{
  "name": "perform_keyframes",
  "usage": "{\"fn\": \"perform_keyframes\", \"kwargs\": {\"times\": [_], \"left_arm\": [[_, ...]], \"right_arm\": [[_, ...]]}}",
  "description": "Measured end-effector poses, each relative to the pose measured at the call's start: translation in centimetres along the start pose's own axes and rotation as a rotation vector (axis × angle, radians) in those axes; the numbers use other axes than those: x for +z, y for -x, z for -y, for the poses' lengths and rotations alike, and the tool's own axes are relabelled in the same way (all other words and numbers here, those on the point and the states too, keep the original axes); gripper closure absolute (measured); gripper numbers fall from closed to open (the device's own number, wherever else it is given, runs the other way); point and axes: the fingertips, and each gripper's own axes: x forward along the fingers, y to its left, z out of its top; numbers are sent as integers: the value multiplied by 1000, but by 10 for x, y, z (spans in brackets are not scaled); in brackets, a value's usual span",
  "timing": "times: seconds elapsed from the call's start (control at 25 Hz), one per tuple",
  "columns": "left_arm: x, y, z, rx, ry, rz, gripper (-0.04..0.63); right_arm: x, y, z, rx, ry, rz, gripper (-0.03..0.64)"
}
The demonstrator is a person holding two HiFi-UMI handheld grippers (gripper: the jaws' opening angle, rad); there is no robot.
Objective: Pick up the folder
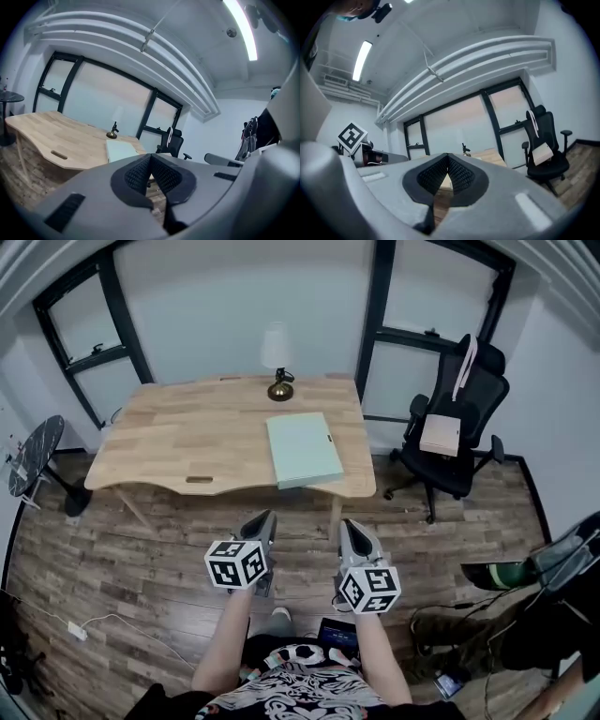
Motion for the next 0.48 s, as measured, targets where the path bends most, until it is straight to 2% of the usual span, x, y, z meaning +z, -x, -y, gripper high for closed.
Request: {"fn": "perform_keyframes", "kwargs": {"times": [0.12,0.32,0.48], "left_arm": [[-3,-2,-5,8,17,0,589],[-5,-14,-25,50,54,10,588],[-5,-40,-50,102,67,-9,588]], "right_arm": [[6,-5,0,15,72,7,612],[-5,-23,14,10,66,-37,612],[-14,-48,32,-10,109,-78,612]]}}
